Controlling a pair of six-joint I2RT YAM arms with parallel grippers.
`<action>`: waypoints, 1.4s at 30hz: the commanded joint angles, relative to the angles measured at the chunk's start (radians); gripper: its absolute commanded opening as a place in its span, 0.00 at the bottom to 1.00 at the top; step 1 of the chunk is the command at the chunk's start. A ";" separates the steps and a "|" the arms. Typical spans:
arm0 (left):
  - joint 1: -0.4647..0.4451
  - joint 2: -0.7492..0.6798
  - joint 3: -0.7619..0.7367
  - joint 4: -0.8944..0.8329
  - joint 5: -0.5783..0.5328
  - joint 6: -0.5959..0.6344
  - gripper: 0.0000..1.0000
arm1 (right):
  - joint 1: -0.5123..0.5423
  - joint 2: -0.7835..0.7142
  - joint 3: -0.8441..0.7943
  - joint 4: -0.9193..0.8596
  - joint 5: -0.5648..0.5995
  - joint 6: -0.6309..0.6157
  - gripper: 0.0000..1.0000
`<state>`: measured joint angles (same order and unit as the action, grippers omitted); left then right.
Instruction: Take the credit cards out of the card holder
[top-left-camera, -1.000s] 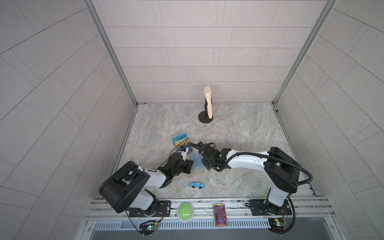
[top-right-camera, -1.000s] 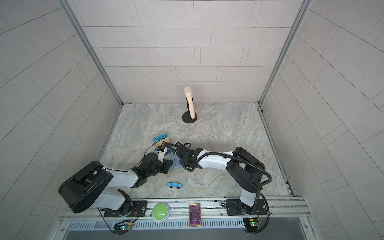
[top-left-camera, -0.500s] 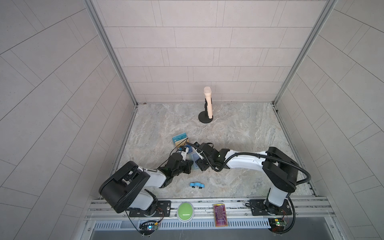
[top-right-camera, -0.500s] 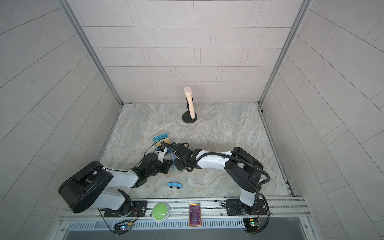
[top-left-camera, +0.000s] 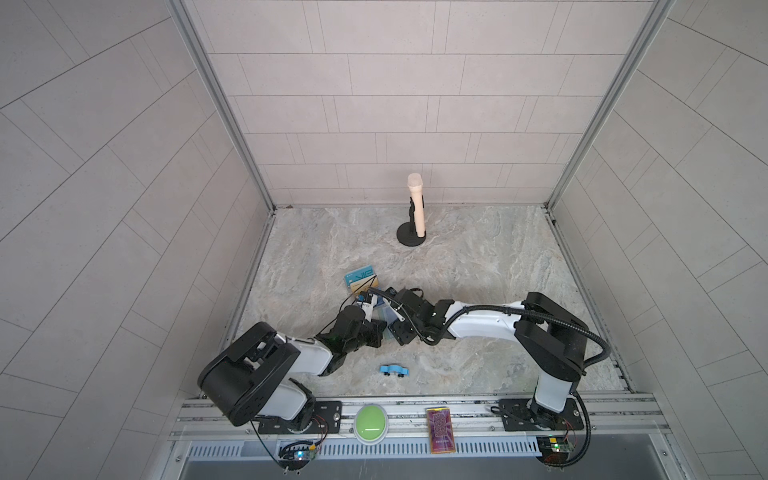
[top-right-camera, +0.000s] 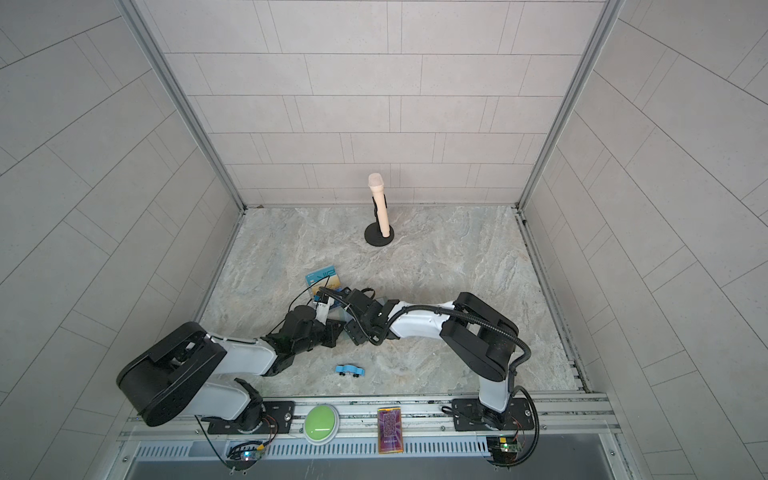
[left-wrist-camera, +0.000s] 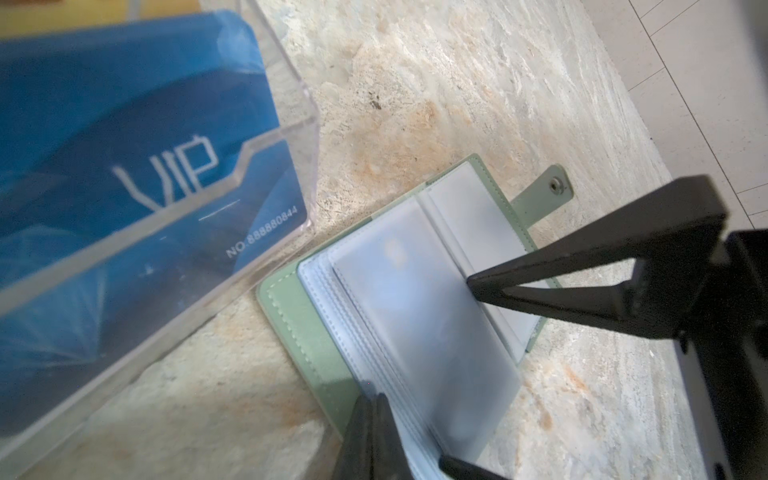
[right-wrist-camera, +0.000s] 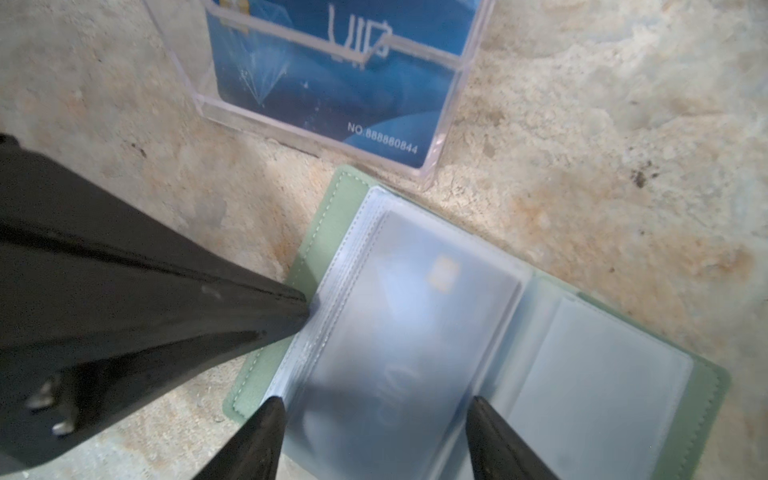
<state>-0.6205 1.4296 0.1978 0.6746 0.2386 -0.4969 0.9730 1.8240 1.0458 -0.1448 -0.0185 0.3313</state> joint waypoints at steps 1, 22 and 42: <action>-0.004 0.014 -0.013 -0.119 -0.020 0.016 0.00 | 0.009 0.017 0.025 -0.010 0.018 0.014 0.72; -0.005 0.020 -0.015 -0.114 -0.021 0.017 0.00 | 0.012 -0.002 0.014 -0.066 0.167 0.036 0.46; -0.004 0.013 -0.018 -0.111 -0.018 0.016 0.00 | -0.006 -0.080 0.006 -0.148 0.311 0.062 0.34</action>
<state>-0.6205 1.4296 0.1978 0.6750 0.2386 -0.4969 0.9733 1.7870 1.0657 -0.2611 0.2489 0.3748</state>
